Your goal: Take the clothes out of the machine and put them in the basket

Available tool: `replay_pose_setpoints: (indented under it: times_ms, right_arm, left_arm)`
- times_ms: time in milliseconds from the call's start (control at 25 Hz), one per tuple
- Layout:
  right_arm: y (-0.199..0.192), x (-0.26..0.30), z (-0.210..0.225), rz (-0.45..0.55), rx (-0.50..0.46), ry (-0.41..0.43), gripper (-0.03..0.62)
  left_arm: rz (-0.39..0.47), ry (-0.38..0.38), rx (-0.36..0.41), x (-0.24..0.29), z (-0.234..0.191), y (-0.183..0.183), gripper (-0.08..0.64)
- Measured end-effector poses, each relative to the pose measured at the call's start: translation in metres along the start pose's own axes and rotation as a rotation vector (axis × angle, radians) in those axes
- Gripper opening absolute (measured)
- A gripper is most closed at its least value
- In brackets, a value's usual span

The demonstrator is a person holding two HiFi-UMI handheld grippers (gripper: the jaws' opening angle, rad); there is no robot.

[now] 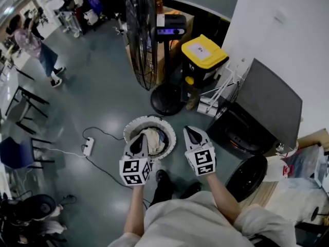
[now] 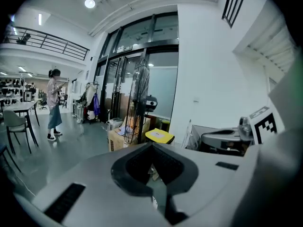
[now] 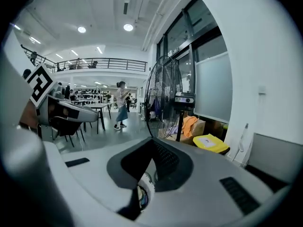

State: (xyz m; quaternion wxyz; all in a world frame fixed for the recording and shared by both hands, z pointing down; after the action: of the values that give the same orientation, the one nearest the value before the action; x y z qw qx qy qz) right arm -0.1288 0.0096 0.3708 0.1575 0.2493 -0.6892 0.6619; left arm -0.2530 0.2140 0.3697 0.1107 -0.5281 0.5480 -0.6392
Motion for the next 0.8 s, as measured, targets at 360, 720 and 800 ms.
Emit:
replay_pose_setpoints:
  times_ms: [360,720,800]
  right_arm:
    - [0.000,-0.052,0.011,0.049,0.015,-0.035,0.021]
    - [-0.007,-0.082,0.027,0.055,0.027,-0.092,0.021]
    - [-0.008,-0.082,0.030,0.056,0.035,-0.100,0.021]
  left_arm:
    - [0.058,0.021,0.037,-0.029,0.021,0.018,0.018]
    - [0.076,0.019,0.076,-0.041,0.039,0.017,0.018]
    - [0.076,0.022,0.089,-0.041,0.040,0.017,0.018]
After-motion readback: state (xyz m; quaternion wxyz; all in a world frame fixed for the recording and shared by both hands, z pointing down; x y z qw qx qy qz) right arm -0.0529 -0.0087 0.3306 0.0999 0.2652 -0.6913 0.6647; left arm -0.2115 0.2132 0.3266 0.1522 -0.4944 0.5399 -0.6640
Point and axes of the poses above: the fingertips, and each gripper's own axes: x forward along the fingers, z to its right, y out of its top, the point moved 9 cm from there along -x, backward along the fingers, and after that the axes turned 14 degrees about -z, right-handed, at the moved point
